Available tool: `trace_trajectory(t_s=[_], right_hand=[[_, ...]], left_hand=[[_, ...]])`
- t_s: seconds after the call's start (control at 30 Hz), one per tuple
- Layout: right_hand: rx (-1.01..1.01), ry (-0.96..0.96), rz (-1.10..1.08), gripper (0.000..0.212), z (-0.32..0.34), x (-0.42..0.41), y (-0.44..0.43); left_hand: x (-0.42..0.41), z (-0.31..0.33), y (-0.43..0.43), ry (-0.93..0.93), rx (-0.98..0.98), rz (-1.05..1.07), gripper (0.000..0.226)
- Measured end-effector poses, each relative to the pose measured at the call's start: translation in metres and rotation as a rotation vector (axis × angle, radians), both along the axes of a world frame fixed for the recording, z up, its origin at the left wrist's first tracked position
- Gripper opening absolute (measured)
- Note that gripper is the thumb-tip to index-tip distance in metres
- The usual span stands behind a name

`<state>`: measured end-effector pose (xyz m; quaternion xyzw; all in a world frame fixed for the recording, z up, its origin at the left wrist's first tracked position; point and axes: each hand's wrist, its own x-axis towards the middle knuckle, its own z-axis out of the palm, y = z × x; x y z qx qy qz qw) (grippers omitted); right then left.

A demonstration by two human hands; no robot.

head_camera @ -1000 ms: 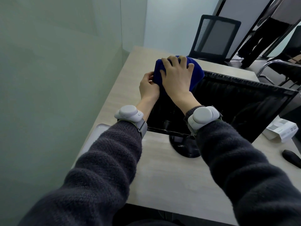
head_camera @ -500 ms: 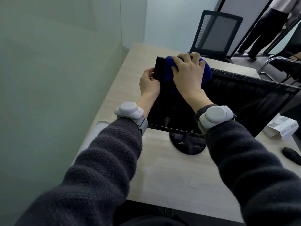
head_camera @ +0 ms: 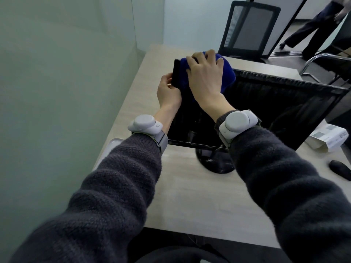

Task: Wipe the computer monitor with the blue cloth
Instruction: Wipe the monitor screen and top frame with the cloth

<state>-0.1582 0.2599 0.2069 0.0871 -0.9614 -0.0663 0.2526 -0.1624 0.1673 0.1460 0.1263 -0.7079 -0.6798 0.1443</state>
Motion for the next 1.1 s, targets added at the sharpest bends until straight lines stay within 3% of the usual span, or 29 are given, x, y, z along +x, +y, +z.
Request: trace_trajectory(t_s=[0.27,0.73,0.93,1.1], right_hand=[[-0.046,0.03,0.02,0.035,-0.01,0.0,0.0],[0.188,0.241,0.139,0.032,-0.052,0.023,0.004],[0.15,0.28,0.226,0.027,-0.088,0.031,-0.003],[0.248,0.15,0.277,0.033,-0.124,0.049,0.005]], left_hand=[[0.003,-0.003,-0.009,0.014,0.011,-0.029,0.044],[0.003,-0.009,-0.013,0.026,0.178,-0.121,0.049],[0.001,-0.014,-0.015,0.018,0.176,-0.119,0.046],[0.0,-0.023,-0.018,-0.003,0.126,-0.152,0.045]])
